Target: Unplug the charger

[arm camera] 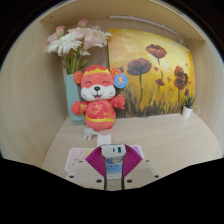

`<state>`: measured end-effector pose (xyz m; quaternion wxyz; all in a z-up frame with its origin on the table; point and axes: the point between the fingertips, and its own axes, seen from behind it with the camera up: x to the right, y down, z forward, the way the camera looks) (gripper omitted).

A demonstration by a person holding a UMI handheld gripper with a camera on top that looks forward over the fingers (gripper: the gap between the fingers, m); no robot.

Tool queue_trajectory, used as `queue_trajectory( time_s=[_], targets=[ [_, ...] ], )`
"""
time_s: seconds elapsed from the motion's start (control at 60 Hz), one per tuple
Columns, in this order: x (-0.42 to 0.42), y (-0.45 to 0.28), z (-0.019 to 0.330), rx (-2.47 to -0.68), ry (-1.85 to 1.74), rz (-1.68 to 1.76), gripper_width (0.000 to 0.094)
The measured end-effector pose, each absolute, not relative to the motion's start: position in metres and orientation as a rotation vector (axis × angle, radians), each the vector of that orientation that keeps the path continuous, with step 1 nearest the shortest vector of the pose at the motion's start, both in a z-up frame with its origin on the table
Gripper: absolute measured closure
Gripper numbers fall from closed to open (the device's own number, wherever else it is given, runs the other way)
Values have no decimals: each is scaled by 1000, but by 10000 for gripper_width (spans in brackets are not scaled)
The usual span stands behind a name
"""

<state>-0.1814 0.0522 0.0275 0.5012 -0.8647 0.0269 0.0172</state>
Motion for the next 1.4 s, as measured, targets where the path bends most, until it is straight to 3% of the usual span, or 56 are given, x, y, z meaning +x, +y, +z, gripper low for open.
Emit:
queue_trajectory(
  time_s=[0.2,0.233,0.317,0.35,0.383,0.433,0.517,0.733,0.883,1.017,1.167,1.283,1.4],
  targets=[
    [-182,57,27,-2188,71,29,832],
    [-182,61,62,-2159,77,74,830],
    [-154,88,234,-1805,63,28,831],
    [-139,91,286,-1695,43,-20,832],
    [-121,100,321,-1673,45,-37,831],
    [-99,89,329,-1679,56,-28,831],
    [-61,83,299,-1764,114,3,828],
    [3,55,103,-2145,135,-5,782],
    [18,44,29,-2258,124,44,755],
    [21,35,-7,-2337,98,83,700],
    [21,43,-3,-2322,103,110,611],
    [23,43,-2,-2345,109,102,339],
    [20,48,38,-2274,88,126,268]
  ],
)
